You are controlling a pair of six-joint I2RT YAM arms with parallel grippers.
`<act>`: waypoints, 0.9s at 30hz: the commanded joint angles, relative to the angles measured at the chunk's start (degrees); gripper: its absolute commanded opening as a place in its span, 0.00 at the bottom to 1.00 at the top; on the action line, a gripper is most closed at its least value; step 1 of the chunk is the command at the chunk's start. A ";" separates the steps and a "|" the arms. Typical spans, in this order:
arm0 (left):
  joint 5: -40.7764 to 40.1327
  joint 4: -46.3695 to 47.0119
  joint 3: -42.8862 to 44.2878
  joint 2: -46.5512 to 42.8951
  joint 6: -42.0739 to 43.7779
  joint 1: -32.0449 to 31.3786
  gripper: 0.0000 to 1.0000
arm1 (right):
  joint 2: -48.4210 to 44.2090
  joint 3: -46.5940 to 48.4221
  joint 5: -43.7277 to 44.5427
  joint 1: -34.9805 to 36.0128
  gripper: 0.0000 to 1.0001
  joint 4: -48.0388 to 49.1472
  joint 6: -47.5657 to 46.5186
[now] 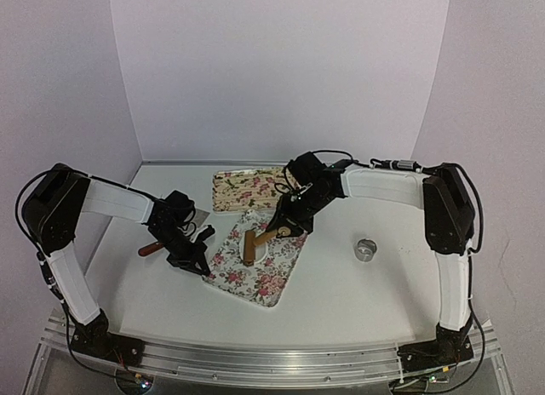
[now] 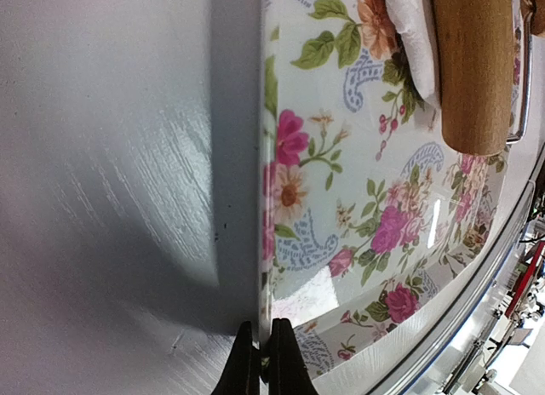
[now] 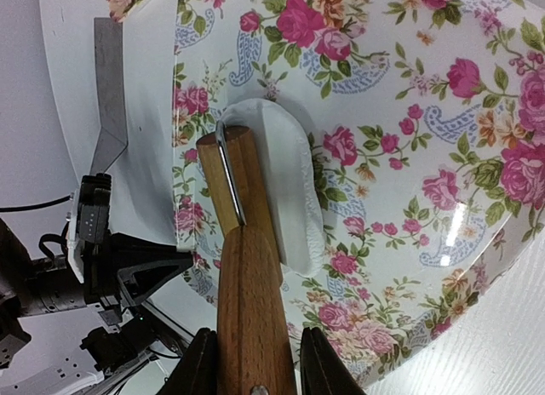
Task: Roll out the dumpling wrappers from the dough
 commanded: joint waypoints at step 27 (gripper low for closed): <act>-6.18 0.28 -1.21 -2.06 -0.96 2.16 0.00 | 2.34 -17.88 24.08 -3.27 0.00 -23.37 -0.17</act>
